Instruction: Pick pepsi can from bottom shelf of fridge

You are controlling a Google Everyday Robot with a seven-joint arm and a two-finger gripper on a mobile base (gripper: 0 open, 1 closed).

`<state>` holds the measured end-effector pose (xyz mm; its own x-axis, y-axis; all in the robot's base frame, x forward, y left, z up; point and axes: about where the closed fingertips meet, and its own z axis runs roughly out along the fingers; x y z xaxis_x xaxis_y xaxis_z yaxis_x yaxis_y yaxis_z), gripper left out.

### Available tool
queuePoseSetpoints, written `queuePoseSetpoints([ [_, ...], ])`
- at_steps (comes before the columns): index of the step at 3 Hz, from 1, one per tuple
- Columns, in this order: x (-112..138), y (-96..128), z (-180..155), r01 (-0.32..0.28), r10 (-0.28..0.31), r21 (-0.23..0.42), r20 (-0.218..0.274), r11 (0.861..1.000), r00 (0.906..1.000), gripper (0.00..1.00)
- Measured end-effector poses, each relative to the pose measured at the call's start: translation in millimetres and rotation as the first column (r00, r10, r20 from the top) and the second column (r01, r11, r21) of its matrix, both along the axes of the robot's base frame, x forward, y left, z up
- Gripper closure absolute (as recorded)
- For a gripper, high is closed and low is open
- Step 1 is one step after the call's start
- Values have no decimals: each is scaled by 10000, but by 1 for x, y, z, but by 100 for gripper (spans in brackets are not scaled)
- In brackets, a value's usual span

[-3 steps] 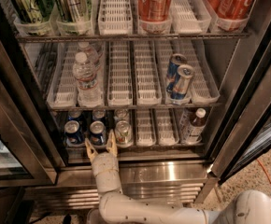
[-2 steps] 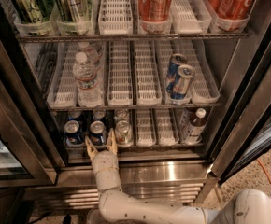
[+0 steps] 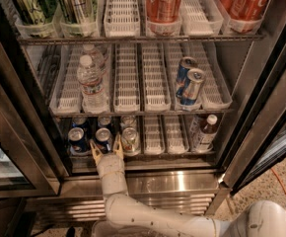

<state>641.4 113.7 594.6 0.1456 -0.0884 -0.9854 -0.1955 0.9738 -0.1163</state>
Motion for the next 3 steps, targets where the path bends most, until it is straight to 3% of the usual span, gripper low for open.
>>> queuePoseSetpoints([
  [1, 5, 4, -2, -171, 176, 312, -179, 9994, 9997, 47],
  [3, 5, 7, -4, -339, 351, 453, -259, 9984, 9990, 93],
])
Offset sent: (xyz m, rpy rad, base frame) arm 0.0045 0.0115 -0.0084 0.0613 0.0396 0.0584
